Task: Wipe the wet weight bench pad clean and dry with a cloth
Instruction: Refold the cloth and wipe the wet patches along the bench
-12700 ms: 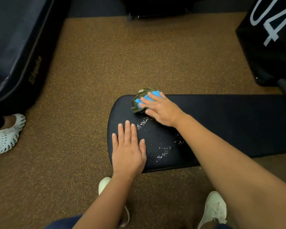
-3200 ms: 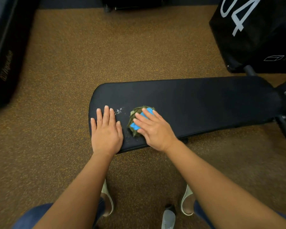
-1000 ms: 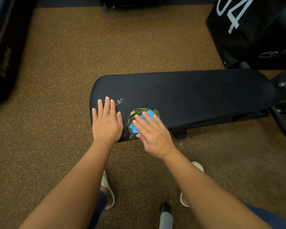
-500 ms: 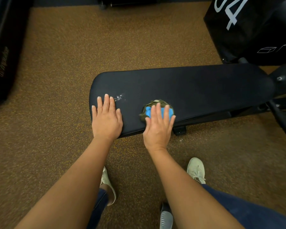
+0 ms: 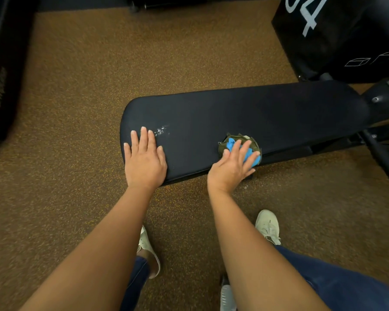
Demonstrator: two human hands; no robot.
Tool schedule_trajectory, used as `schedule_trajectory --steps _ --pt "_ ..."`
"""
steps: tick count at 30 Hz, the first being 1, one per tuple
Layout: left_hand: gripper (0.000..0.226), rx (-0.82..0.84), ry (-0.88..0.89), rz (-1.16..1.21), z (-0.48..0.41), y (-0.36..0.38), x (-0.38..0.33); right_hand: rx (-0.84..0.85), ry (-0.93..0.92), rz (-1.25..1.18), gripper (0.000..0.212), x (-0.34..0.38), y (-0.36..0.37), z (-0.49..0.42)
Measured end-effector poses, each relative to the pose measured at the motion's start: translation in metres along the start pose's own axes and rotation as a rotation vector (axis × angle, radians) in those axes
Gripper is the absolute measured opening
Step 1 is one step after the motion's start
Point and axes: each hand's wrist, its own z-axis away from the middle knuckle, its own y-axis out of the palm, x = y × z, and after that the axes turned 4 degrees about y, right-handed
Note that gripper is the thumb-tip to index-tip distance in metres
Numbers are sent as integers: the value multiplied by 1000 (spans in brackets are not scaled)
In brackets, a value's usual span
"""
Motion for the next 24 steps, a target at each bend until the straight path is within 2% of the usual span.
schedule_trajectory --steps 3,9,11,15,17,22,24 --pt "57 -2 -7 -9 -1 1 -1 -27 23 -124 45 9 8 11" --pt "57 -9 -1 -11 0 1 0 52 -263 -103 52 8 20 67" --pt "57 -4 -1 -12 0 1 1 42 -247 -83 53 5 19 53" --pt "57 -1 0 -12 -1 1 2 40 -84 -53 46 10 14 27" --pt "57 -2 2 -11 -1 1 1 41 -81 -21 45 17 14 35" --pt "57 -5 2 -12 -1 2 2 45 -410 62 47 5 17 64" --pt "58 3 4 -13 -1 1 2 14 -423 64 46 -1 14 54"
